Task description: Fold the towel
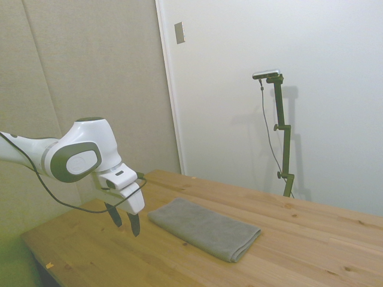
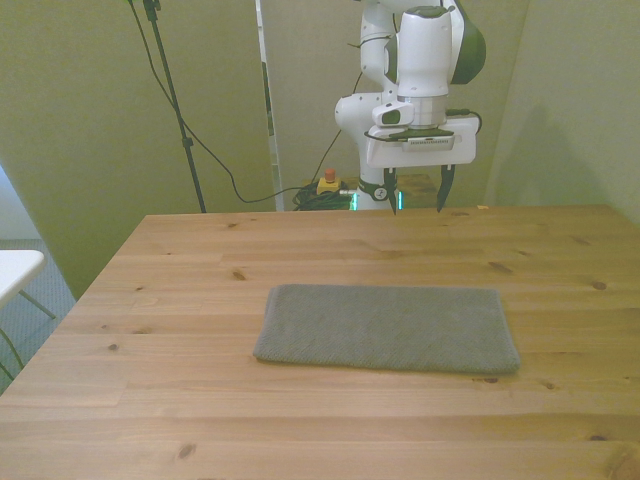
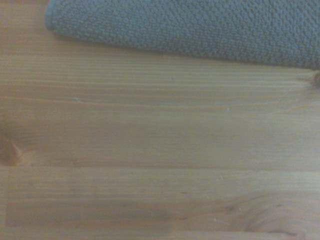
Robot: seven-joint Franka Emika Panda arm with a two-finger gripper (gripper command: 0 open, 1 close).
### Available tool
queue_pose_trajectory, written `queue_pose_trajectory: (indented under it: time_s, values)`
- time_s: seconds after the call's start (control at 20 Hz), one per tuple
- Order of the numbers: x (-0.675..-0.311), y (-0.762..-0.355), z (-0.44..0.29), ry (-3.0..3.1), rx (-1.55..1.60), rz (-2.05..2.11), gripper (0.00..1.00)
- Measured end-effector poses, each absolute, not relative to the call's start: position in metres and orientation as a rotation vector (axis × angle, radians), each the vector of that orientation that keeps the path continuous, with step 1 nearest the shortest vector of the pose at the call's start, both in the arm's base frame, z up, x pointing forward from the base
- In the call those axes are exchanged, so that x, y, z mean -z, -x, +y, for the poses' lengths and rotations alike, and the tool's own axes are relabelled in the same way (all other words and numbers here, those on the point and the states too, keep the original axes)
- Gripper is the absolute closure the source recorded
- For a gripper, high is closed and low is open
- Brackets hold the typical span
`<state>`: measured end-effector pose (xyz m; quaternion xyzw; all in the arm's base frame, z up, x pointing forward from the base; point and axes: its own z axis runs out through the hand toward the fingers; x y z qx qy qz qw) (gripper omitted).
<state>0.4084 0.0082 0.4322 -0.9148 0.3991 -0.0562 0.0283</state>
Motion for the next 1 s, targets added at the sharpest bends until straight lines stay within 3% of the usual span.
queue_pose_trajectory:
  time_s: [0.25, 0.7, 1.0]
  values:
    - [-0.437, -0.426, 0.017, 2.809, 0.223, 1.22, 0.0]
    - [-0.414, -0.541, 0.097, 2.862, 0.39, 1.388, 0.0]
    - [-0.394, -0.592, 0.149, 2.901, 0.504, 1.509, 0.0]
